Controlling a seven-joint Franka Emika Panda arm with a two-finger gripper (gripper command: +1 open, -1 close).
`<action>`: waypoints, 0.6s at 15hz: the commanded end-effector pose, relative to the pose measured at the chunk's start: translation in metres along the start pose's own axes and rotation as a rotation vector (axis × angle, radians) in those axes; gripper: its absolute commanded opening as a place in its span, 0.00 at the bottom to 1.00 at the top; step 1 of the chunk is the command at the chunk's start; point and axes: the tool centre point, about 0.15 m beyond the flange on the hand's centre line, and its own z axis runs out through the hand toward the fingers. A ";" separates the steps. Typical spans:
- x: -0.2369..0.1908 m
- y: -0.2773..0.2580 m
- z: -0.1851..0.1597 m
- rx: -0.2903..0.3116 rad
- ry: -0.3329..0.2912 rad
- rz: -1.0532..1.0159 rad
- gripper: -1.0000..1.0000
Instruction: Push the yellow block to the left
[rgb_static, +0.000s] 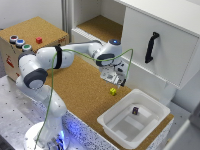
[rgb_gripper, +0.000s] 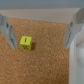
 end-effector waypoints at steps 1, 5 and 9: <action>0.048 0.010 0.069 0.095 -0.100 -0.035 1.00; 0.077 0.003 0.118 0.037 -0.173 -0.014 1.00; 0.091 0.013 0.135 0.070 -0.134 0.054 1.00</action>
